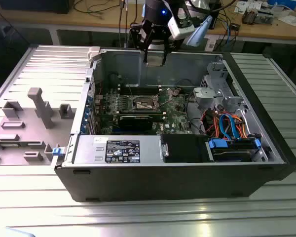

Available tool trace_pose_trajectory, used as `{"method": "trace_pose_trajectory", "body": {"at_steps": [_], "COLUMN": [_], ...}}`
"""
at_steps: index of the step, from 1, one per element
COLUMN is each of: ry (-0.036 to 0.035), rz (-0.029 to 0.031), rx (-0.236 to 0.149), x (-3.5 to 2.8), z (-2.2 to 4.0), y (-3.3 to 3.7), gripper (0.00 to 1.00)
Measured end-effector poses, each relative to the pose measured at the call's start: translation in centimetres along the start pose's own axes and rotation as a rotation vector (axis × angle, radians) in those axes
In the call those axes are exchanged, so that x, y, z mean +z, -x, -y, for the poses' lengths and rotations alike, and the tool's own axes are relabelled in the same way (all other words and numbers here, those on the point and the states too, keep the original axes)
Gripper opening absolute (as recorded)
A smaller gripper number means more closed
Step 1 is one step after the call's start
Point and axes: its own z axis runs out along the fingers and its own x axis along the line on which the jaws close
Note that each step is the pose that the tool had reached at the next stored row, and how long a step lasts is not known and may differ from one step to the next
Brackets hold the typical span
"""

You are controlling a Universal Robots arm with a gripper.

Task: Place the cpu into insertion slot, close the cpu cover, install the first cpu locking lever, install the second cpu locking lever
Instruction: 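Place the cpu into insertion slot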

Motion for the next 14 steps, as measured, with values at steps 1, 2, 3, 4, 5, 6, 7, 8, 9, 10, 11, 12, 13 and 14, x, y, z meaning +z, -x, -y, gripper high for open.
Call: {"method": "trace_pose_trajectory", "body": {"at_steps": [1, 2, 3, 4, 5, 6, 7, 8, 9, 10, 11, 12, 13, 14], "ry": [0.0001, 0.0001, 0.0001, 0.0001, 0.0001, 0.0, 0.0, 0.0, 0.0002, 0.0001, -0.0002, -0.0002, -0.0001, -0.0001], "rz": [0.0, 0.0, 0.0, 0.0, 0.0, -0.0001, 0.0, 0.0001, 0.0006, 0.0009, 0.0015, 0.002, 0.0028, 0.0036], "rx": [0.0, 0.0, 0.0, 0.0, 0.0, 0.0, 0.0, 0.001, 0.006, 0.01, 0.018, 0.024, 0.033, 0.041], "x": [0.0, 0.0, 0.0, 0.0, 0.0, -0.01, 0.0, 0.01, 0.02, 0.02, 0.02, 0.03, 0.04, 0.05], "z": [0.0, 0.0, 0.0, 0.05, 0.11, 0.39, 0.48, 0.53, 0.55, 0.56, 0.56, 0.56, 0.57, 0.57], "y": [0.0, 0.0, 0.0, 0.0, 0.0, 0.01, 0.01, 0.01, 0.01, 0.01, 0.02, 0.02, 0.02, 0.02], "gripper": [0.55, 0.55, 0.55, 0.55, 0.55, 0.55, 0.55, 0.55, 0.55, 0.55, 0.55, 0.55, 0.55, 0.55]}}
